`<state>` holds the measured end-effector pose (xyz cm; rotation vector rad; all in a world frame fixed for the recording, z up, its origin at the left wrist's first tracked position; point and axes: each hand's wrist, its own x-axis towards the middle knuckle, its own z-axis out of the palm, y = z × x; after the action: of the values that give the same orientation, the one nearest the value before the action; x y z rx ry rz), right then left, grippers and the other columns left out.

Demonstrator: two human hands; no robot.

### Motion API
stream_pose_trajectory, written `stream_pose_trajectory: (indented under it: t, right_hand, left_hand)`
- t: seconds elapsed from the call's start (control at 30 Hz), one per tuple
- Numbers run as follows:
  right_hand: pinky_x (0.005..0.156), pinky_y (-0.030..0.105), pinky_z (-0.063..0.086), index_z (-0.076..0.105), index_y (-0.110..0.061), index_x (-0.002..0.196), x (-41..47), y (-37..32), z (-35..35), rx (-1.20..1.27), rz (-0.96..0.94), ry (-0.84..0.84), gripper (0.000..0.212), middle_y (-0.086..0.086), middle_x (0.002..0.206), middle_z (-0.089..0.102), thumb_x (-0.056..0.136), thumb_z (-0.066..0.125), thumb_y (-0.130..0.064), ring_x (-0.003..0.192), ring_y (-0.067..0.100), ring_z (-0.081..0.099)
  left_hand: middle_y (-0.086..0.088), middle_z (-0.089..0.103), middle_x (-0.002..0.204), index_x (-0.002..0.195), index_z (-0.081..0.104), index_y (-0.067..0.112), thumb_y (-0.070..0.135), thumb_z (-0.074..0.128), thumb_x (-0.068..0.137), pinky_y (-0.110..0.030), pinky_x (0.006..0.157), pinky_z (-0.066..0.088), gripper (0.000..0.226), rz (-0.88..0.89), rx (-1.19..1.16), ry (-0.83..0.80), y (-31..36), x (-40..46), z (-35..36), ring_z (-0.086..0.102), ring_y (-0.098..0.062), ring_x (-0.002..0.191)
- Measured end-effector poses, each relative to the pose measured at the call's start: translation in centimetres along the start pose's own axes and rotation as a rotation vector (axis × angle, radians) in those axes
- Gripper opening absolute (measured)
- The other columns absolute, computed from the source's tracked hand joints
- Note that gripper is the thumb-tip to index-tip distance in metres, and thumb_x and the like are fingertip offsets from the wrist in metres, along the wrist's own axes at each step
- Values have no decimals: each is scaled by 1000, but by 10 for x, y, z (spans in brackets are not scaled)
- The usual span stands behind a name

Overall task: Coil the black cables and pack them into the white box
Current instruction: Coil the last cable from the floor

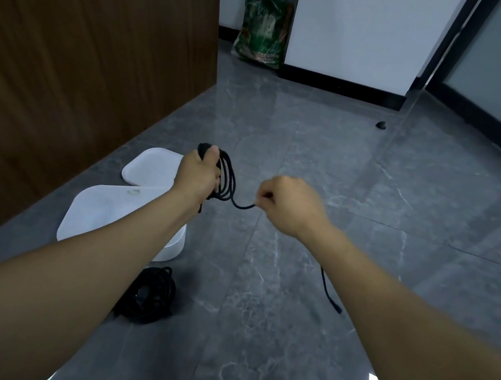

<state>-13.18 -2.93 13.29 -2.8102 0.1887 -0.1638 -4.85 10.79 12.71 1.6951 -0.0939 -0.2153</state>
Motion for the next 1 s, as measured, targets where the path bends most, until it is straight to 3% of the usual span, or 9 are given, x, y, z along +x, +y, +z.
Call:
stream_pose_trajectory:
  t: [0.1,0.17,0.3,0.4,0.5,0.63,0.73,0.83,1.0]
  right_hand:
    - [76,41,52,69,-14,87,3,-16,-7,236,-111,-3,15,5,88,69,90,61,-25,83,24,62]
    - [75,36,49,69,-13,84,4,-20,-14,362,-131,4,12,2,82,68,89,63,-23,78,20,59]
    - [76,24,45,69,-6,84,2,-17,-19,528,-90,19,14,-4,75,64,89,63,-17,76,11,59]
    - [77,21,46,68,-5,80,3,-11,-18,652,-20,65,13,-5,69,63,87,65,-16,71,4,58]
    - [65,16,45,61,-13,67,6,-7,-18,745,63,165,18,-7,64,57,79,74,-17,64,3,54]
    - [62,18,44,59,-15,65,6,1,-18,804,112,194,21,-3,63,57,73,79,-18,60,7,51]
    - [57,14,41,60,-15,65,4,8,-14,809,137,167,19,-2,62,55,76,76,-17,57,6,48]
    - [63,21,42,60,-13,67,3,20,-8,825,217,213,19,0,63,54,81,72,-16,61,10,47]
    - [63,25,41,65,-2,83,-4,45,2,723,345,261,16,0,63,54,88,65,-17,67,17,52]
  left_hand:
    - [-3,48,58,72,48,7,28,33,103,-11,40,34,40,104,211,-58,-1,-6,6,42,-10,48]
    - [-4,55,66,84,55,3,30,33,102,-17,49,37,40,164,334,-102,0,-9,6,49,-11,57]
    - [-3,58,62,81,59,6,29,33,102,-25,60,44,40,238,288,-285,3,-15,7,56,-10,55]
    - [2,49,54,78,53,12,30,35,102,-18,51,43,35,148,119,-399,5,-22,13,48,-6,44]
    - [9,34,47,78,49,18,35,35,102,-18,48,37,32,34,-37,-504,7,-22,14,33,-6,41]
    - [9,28,47,73,44,16,41,33,101,-19,49,33,39,-38,-40,-602,6,-23,12,26,-6,41]
    - [9,27,48,66,42,18,38,44,97,-20,49,27,37,-102,-15,-684,3,-22,5,23,-6,41]
    - [10,28,47,61,40,22,24,56,93,-21,47,20,36,-100,64,-628,-1,-19,-1,21,-6,41]
    - [9,27,42,64,36,19,20,53,94,-17,37,21,35,-126,49,-360,-5,-11,-8,20,-7,37]
